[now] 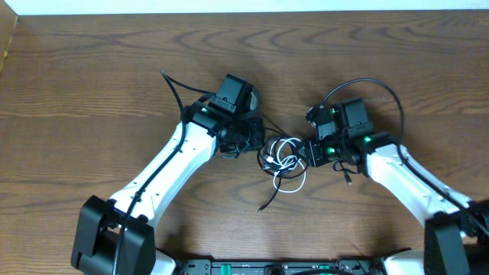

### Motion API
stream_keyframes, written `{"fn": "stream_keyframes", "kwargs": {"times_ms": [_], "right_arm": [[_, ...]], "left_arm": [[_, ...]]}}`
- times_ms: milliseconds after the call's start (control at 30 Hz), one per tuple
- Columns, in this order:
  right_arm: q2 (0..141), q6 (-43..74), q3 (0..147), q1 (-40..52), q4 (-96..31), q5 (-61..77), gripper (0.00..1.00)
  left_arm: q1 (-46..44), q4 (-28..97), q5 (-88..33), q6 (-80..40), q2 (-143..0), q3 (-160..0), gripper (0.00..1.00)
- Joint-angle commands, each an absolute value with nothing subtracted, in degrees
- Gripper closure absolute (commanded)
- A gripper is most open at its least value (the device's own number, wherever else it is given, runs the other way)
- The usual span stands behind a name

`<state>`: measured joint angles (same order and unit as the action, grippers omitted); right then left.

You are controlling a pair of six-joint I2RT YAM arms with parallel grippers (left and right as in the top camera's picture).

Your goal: Untangle cables

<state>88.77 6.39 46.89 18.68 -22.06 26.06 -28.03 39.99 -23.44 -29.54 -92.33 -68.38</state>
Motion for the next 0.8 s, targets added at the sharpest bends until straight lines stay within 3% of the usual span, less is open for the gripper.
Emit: {"fn": "stream_keyframes", "kwargs": {"times_ms": [0,33,267,433,767], "right_arm": [[90.17,8.14,47.83,18.96,-22.09,22.31,0.9],[89.95,8.82,47.86,18.72,-22.09,19.2,0.99],[81.84,14.59,50.39,10.87,-22.98,9.37,0.99],[70.85,16.32,53.28,2.07,-22.7,8.6,0.99],[66.83,16.36,53.43,-2.07,-26.13,-4.62,0.99]], "left_arm": [[-28.05,40.8,-22.33,-28.05,-91.72,-69.45,0.92],[-28.05,42.04,-20.45,-28.05,-91.72,-69.45,0.92],[-25.08,51.81,-5.13,-26.98,-91.64,-69.45,0.93],[-16.51,52.36,-4.86,-26.98,-89.25,-69.52,0.93],[-5.3,48.45,-4.86,-28.36,-75.75,-69.52,0.93]]}}
